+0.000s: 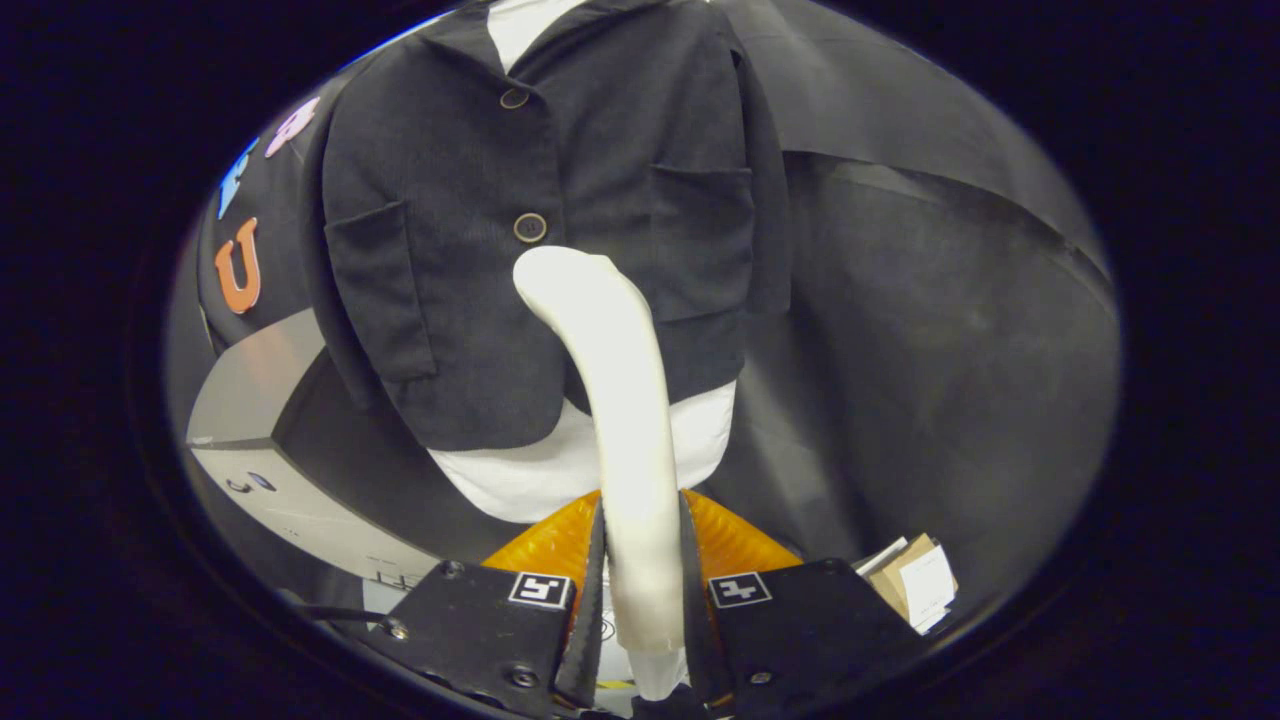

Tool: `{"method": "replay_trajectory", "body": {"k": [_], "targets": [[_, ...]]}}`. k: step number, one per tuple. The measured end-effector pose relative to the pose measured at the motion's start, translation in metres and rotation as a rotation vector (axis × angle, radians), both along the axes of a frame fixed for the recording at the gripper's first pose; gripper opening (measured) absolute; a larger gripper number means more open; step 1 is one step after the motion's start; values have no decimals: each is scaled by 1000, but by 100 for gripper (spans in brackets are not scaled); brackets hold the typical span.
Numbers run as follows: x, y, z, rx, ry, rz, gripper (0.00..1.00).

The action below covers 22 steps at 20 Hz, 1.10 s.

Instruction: Iron the clothes twice with a garment steamer, once on the left side and once on the right side.

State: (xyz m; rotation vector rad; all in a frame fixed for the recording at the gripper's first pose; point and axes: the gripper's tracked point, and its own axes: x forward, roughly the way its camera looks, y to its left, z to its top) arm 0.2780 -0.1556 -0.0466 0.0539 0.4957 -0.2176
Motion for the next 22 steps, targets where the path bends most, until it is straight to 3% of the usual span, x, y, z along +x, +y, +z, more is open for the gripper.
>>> {"method": "replay_trajectory", "body": {"k": [16,22], "targets": [[3,-20,-29,86,-6,105,37],[-61,-4,-47,115,-28,73,37]]}}
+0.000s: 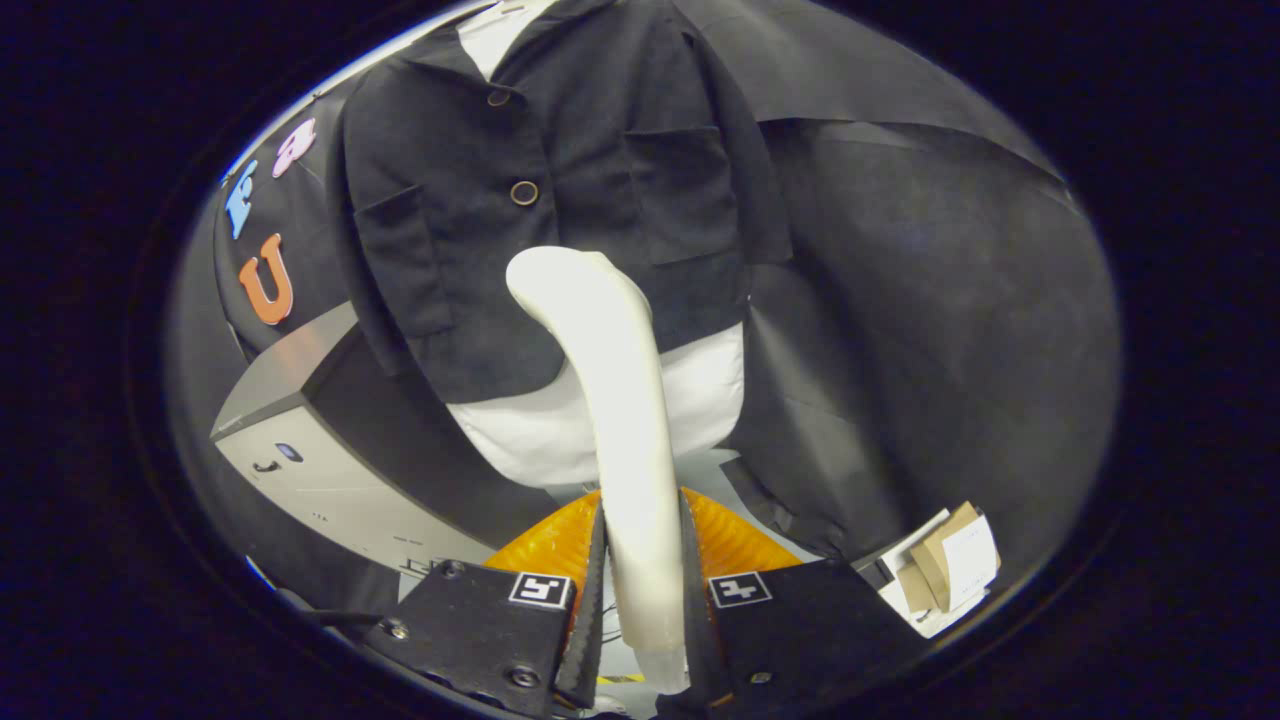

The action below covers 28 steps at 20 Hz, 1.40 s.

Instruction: Iron the clothes twice with a garment steamer, once on the left side and once on the right side.

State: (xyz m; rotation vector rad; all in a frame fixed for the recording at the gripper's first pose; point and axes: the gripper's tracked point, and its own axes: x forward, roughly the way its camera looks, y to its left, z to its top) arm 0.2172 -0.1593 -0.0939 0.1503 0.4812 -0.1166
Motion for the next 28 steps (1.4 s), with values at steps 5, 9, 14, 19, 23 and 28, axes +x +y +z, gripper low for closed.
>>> {"method": "replay_trajectory", "body": {"k": [5,9,14,19,23,28], "targets": [[-110,51,6,-15,-63,-7,37],[-188,102,8,-56,-79,32,37],[-246,152,-4,-88,-74,86,37],[-283,190,-34,-133,-38,170,37],[-289,200,-32,-159,-45,206,37],[-285,195,-18,-155,-56,196,37]]}}
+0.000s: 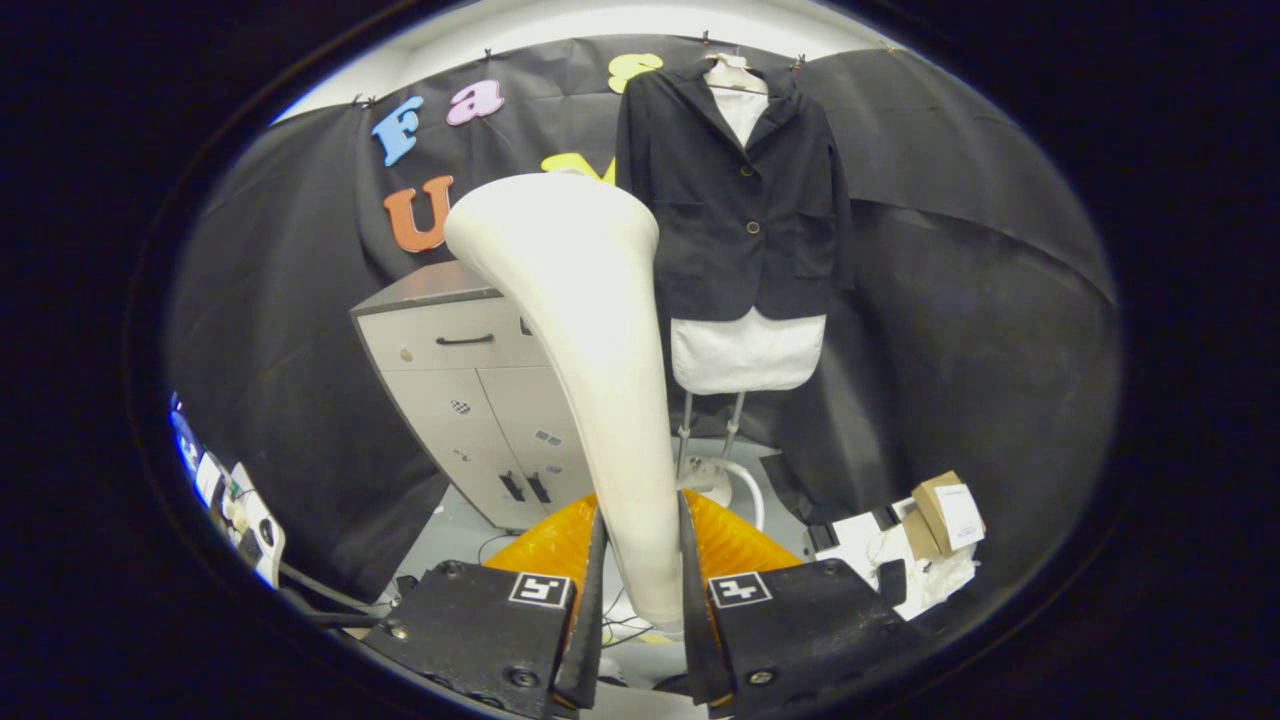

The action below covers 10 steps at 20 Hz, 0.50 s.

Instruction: Iron the clothes twice with a garment steamer, once on the left side and once on the right side.

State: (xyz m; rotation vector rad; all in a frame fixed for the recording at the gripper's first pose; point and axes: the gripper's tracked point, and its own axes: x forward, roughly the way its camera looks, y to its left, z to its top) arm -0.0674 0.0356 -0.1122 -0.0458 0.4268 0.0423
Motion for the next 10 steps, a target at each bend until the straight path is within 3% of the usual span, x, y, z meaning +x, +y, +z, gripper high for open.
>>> {"method": "replay_trajectory", "body": {"k": [10], "targets": [[-1,-3,-2,17,29,4,37]]}}
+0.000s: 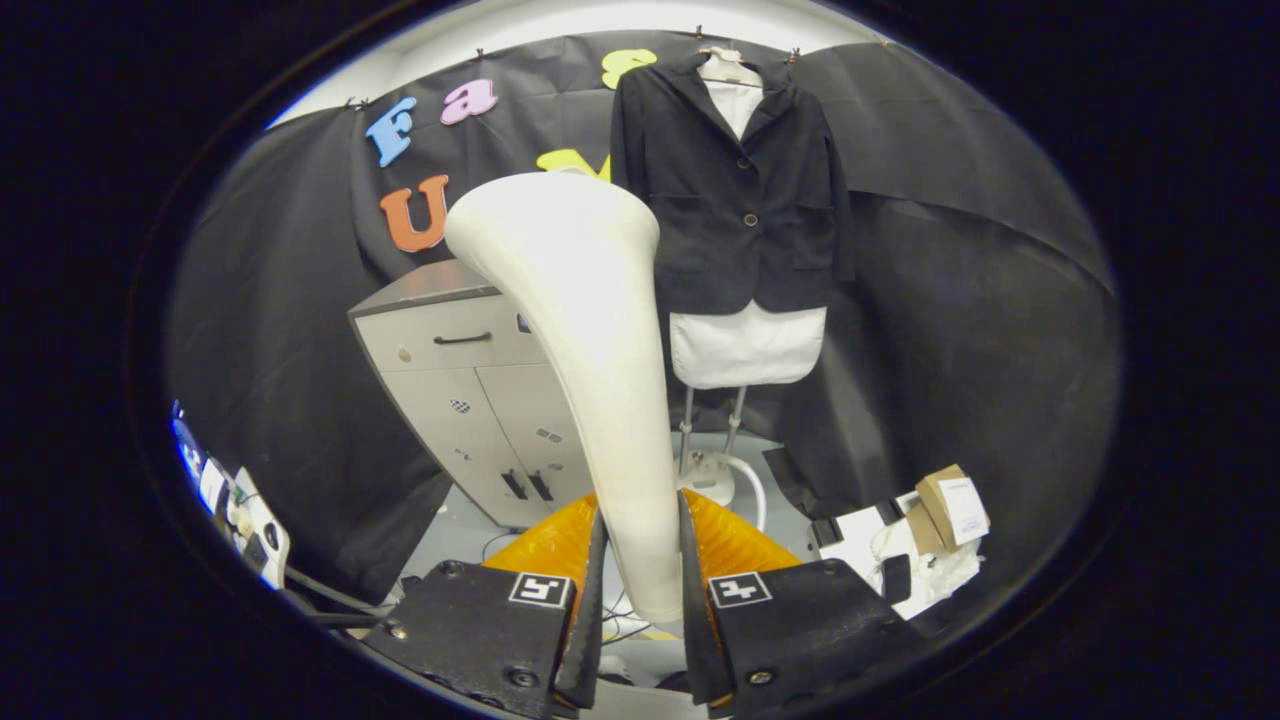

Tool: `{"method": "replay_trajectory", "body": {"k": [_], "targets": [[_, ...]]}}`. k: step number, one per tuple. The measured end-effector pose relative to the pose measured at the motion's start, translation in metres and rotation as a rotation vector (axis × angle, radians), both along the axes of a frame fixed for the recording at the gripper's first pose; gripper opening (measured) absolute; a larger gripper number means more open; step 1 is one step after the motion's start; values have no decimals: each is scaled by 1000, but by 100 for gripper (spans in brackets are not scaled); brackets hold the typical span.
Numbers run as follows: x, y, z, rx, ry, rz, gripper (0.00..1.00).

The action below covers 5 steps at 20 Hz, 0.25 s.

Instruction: Iron the clothes twice with a garment steamer, once on the left side and once on the right side.

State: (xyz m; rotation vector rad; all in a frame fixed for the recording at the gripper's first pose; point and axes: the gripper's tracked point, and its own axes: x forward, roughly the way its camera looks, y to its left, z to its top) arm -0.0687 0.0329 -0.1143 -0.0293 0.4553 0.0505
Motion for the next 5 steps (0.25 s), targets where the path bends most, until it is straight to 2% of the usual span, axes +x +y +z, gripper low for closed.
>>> {"method": "replay_trajectory", "body": {"k": [5], "targets": [[-3,-4,0,-1,-3,-9,37]]}}
